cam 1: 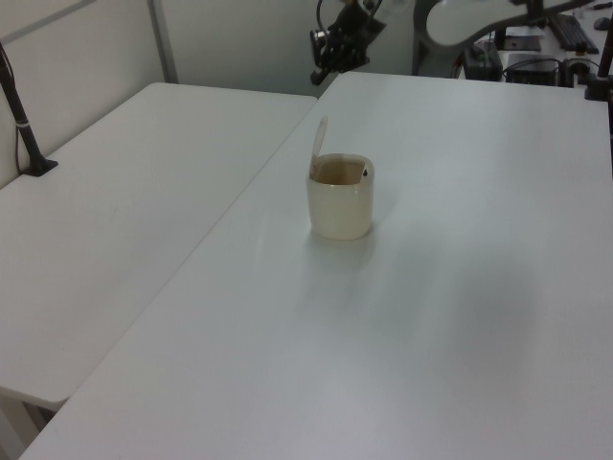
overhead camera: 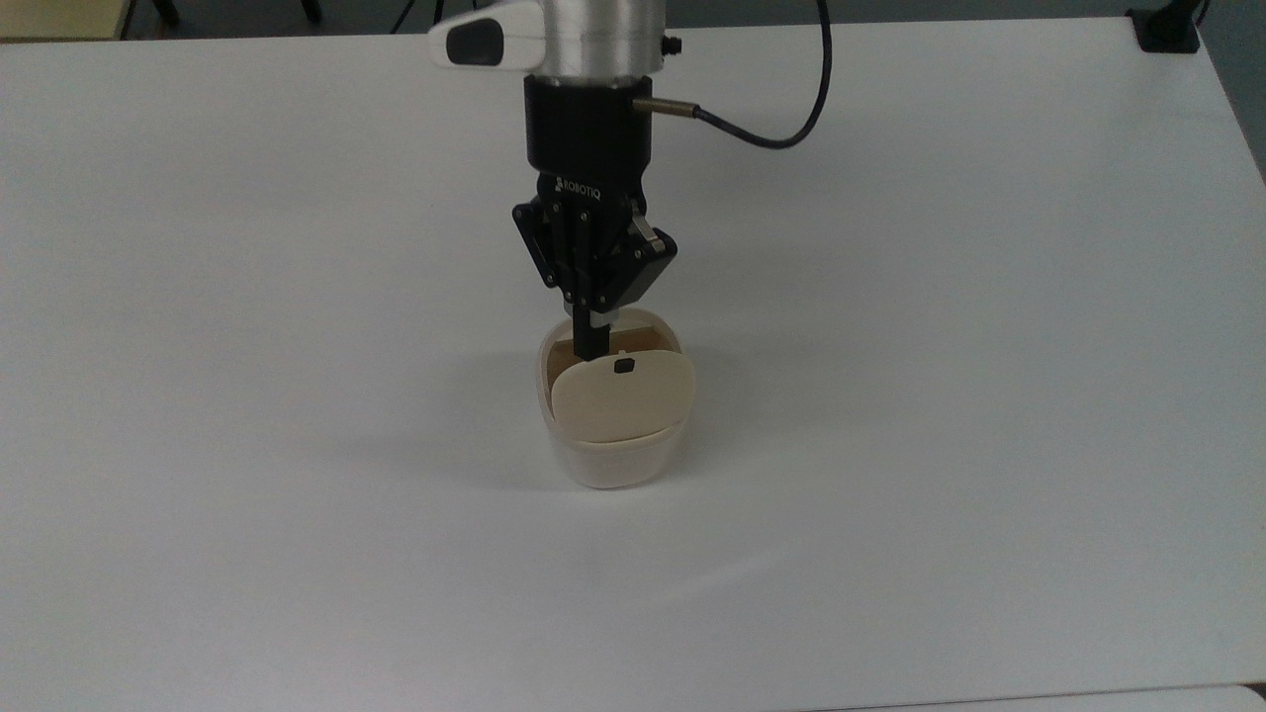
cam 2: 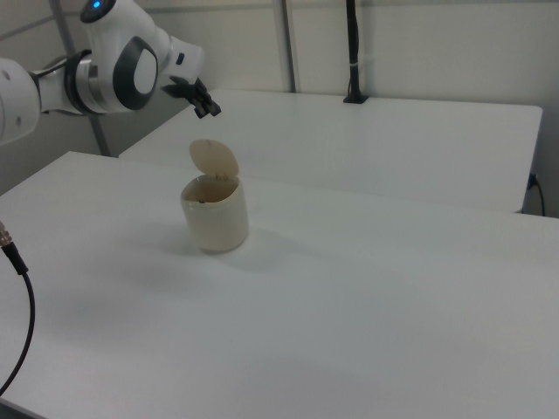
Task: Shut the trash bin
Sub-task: 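Lower the gripper onto the upright lid's edge, then push the lid over and down onto the bin's rim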
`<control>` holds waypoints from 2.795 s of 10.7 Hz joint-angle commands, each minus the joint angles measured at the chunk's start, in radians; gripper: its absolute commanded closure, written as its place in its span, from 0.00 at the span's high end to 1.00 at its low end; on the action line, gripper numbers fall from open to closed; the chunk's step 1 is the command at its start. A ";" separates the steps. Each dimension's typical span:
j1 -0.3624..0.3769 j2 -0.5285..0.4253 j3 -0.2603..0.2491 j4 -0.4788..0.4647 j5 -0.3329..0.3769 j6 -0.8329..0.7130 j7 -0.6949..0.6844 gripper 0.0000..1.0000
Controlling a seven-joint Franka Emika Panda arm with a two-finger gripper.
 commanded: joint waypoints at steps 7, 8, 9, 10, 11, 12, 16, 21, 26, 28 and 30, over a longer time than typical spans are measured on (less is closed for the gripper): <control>0.034 0.068 -0.006 -0.012 -0.120 0.028 0.027 0.00; 0.037 0.067 -0.006 -0.026 -0.120 0.025 0.021 0.00; 0.037 0.065 -0.006 -0.036 -0.120 0.022 0.014 0.00; 0.037 0.065 -0.006 -0.041 -0.120 0.016 0.002 0.00; 0.037 0.062 -0.006 -0.053 -0.118 0.007 -0.019 0.00; 0.037 0.059 -0.006 -0.064 -0.118 -0.005 -0.035 0.00; 0.031 0.010 -0.004 -0.115 -0.106 -0.137 -0.160 0.00; 0.031 -0.001 0.003 -0.170 -0.103 -0.199 -0.234 0.00; 0.030 0.010 0.034 -0.204 -0.105 -0.206 -0.277 0.00; 0.030 0.038 0.046 -0.204 -0.108 -0.203 -0.276 0.00; 0.031 0.053 0.046 -0.204 -0.112 -0.203 -0.274 0.00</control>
